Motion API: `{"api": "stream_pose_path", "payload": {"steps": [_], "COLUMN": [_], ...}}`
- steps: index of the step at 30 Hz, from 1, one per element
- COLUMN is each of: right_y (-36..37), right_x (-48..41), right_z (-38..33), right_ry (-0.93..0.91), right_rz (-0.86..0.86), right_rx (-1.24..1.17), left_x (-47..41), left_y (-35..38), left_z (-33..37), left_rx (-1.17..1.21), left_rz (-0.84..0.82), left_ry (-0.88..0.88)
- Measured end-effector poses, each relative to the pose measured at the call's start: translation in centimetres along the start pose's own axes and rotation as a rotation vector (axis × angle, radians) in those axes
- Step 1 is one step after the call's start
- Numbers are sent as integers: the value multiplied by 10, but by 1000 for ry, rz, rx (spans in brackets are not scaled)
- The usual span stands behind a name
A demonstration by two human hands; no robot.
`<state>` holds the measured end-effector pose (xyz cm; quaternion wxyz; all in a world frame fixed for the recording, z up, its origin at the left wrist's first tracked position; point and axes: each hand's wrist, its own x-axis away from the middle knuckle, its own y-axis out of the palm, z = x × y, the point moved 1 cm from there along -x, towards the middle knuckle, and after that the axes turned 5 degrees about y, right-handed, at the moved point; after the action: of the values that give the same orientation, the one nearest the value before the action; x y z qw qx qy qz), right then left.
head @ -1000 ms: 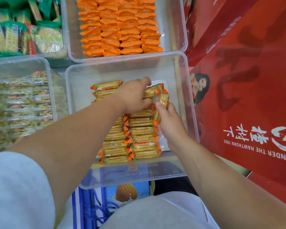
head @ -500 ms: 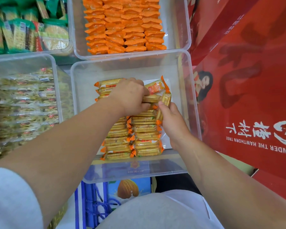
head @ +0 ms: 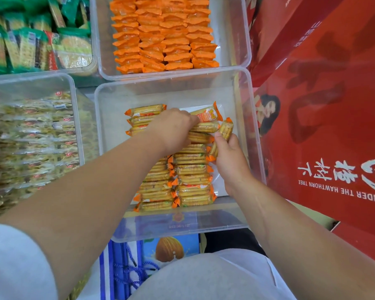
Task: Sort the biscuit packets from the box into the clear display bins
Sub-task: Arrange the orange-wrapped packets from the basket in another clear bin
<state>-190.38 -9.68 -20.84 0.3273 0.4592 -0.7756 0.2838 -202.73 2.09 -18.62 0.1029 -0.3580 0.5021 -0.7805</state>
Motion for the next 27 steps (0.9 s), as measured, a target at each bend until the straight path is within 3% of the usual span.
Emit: {"api": "stream_pose_path", "payload": {"steps": [3,9,18,24,27], "right_y": [0,8,11,24,33], "right_x": [-1,4,0,-25,-32], "right_z": [-1,-5,-49,-65,-62], "right_ry": [-11,-113,-483,-558,-524], "right_rz": [10,47,209,96,53], "right_rx": [9,129,327,1032,1234], "left_x": [0,8,25,43,52], "left_y": [3,13,24,41,43], "left_z": [1,-3,-1,2,1], "left_rx": [32,-285,-189,-135,-121], "left_rz": [36,23,151,141,152], "left_ry": [-15,10,-76,-77,-64]}}
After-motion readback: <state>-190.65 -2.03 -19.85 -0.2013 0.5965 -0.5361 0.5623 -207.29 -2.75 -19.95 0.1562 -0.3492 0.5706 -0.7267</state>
